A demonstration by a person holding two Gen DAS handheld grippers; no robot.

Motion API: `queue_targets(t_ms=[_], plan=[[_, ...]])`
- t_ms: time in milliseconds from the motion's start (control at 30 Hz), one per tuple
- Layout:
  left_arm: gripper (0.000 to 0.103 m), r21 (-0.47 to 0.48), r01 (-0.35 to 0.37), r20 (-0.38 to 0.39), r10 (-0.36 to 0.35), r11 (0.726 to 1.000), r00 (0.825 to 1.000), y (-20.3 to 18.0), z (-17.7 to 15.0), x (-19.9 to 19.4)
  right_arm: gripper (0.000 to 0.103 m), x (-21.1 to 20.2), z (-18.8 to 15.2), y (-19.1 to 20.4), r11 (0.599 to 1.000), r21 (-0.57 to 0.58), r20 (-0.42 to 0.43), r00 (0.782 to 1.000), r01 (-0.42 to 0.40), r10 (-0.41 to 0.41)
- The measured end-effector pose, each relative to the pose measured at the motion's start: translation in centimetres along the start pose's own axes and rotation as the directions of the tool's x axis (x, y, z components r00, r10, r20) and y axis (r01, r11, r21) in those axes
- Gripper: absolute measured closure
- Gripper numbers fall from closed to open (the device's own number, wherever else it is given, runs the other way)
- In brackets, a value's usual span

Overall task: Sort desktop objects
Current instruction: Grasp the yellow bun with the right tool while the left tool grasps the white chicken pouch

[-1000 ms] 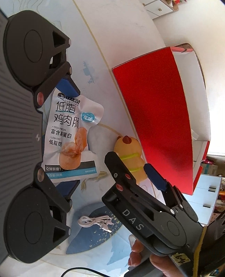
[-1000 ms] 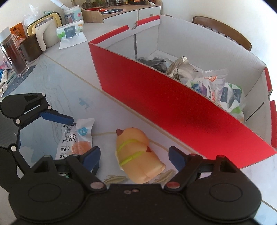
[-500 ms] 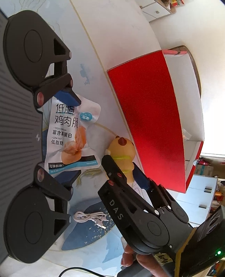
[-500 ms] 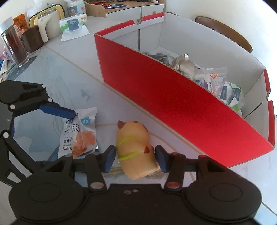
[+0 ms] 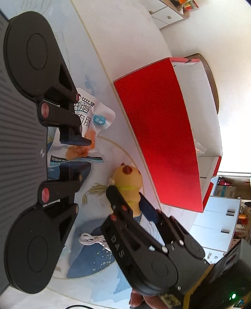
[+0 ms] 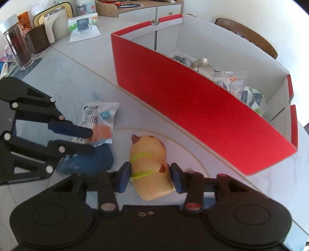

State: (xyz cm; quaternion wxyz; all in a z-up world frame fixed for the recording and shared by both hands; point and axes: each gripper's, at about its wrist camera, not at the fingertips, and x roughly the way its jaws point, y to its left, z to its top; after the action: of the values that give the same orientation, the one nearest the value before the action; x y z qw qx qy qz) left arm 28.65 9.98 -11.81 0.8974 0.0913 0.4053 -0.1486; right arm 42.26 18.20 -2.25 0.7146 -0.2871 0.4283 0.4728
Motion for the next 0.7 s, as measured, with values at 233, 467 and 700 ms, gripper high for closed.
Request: queue_targets(t_ms=[233, 467, 700], plan=[[0.095, -0.017, 0.009, -0.007, -0.009, 1.0, 1.0, 0.4, -1.1, -0.7, 0.06, -1.2, -0.9, -0.2, 1.0, 0.009, 0.0, 1.0, -0.004, 0.004], [0.095, -0.037, 0.025, -0.017, -0.026, 0.999, 1.0, 1.3, -2.6, -2.5, 0.06, -1.3, -1.3, -0.3, 1.0, 0.021, -0.002, 1.0, -0.013, 0.013], [0.097, -0.087, 0.054, 0.035, -0.051, 0.995, 0.998, 1.6, -3.4, -5.3, 0.06, -2.2, -1.3, -0.5, 0.999, 0.042, 0.027, 1.0, -0.006, 0.005]])
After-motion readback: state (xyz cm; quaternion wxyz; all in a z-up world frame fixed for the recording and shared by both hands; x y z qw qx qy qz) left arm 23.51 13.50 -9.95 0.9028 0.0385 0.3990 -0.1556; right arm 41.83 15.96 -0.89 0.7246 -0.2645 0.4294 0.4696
